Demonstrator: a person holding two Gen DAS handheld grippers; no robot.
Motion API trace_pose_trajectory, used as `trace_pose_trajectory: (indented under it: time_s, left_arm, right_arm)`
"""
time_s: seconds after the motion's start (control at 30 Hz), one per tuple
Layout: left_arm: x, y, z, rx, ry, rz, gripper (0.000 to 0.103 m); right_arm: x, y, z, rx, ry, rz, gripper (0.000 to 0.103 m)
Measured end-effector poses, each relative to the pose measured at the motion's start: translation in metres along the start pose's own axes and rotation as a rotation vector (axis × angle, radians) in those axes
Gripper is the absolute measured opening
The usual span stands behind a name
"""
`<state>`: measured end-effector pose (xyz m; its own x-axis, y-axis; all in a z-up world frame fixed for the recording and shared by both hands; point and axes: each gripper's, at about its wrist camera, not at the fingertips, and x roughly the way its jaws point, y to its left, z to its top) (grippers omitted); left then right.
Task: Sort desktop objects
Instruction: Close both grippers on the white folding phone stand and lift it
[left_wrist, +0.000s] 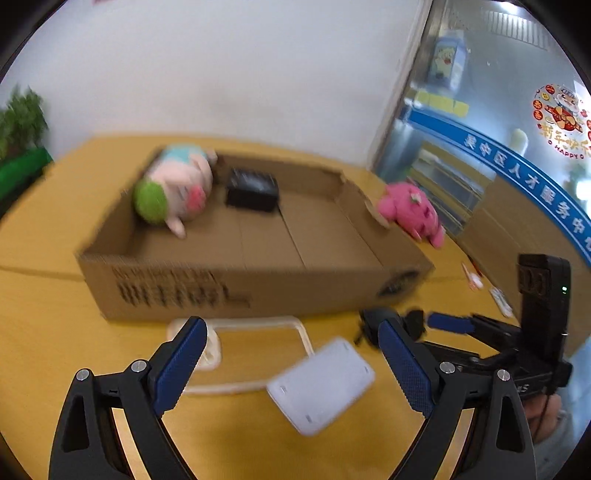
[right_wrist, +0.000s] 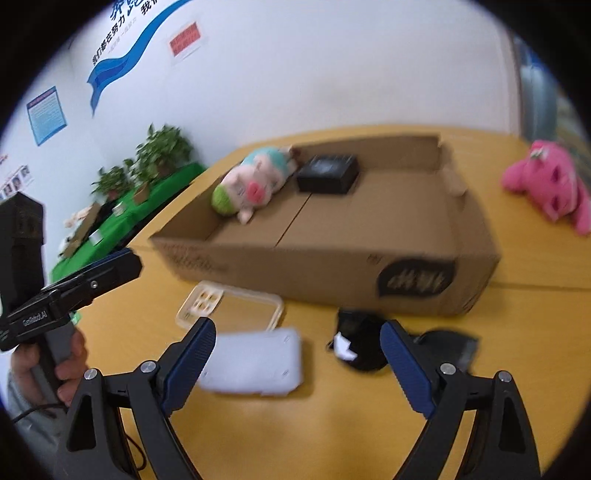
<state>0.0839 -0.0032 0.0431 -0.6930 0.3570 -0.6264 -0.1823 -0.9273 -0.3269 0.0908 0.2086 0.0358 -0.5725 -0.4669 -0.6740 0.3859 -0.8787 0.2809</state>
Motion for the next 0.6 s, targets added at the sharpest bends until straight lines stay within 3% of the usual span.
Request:
trace_pose_trajectory:
  time_s: [0.1,0.23,0.27,0.3,0.37,0.6]
  left_arm:
    - [0.027,0.010,-0.019,-0.081,0.143,-0.081,0.095]
    - [0.053,0.013,-0.040,-0.126,0.275,-0.137,0.094]
    - [0.058,0.013,-0.043,-0.140,0.295,-0.149,0.087]
    - [0.064,0.016,-0.046,-0.169,0.317,-0.160,0.072]
    - [0.070,0.019,-0.048,-0.210,0.333,-0.178,0.060]
    - [0.077,0.018,-0.046,-0.241,0.334,-0.171,0.050]
  right_arm:
    - [0.012,0.009,-0.009,-0.040,0.057,0.050,0.091]
    - [0.027,0.019,-0.016,-0.089,0.122,0.128,0.091]
    - [0.032,0.019,-0.018,-0.093,0.141,0.134,0.090]
    - [0.037,0.018,-0.020,-0.090,0.157,0.144,0.089]
    - [0.045,0.013,-0.024,-0.070,0.180,0.171,0.089]
    - [0.061,0.011,-0.018,-0.047,0.183,0.202,0.081]
